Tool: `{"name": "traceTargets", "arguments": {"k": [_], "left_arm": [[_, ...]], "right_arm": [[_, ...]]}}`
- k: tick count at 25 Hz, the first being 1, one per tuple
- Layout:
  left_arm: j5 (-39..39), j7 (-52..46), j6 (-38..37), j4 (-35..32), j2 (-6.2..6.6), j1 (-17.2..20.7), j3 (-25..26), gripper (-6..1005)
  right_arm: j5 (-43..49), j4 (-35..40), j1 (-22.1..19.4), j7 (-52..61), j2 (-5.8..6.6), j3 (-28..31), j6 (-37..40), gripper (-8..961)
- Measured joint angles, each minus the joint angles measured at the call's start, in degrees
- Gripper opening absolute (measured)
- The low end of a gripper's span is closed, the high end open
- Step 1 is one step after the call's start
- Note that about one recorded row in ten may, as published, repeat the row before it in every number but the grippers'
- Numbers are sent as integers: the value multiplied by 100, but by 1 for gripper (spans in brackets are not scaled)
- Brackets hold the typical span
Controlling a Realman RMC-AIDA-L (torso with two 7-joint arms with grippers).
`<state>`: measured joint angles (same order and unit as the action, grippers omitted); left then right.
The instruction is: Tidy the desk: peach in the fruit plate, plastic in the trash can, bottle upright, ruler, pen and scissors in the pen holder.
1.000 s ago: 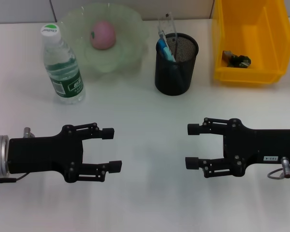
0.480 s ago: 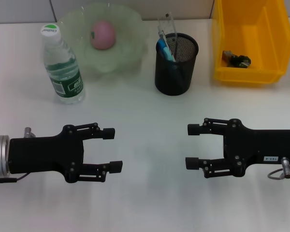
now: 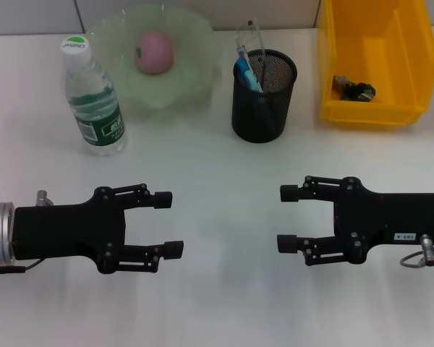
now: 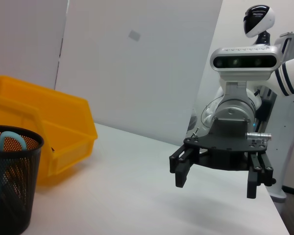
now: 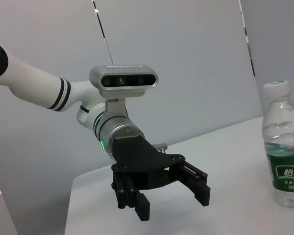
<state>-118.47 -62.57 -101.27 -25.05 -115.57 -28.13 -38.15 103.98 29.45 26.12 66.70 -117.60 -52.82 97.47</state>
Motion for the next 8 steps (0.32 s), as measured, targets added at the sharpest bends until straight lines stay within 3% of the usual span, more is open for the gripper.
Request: {"name": "traceTargets", "arguments": {"k": [8], "left_arm": [[0,0,0,0,0,0,0,829]], "right_arm": [[0,0,7,12,-7,0,0,819]]}}
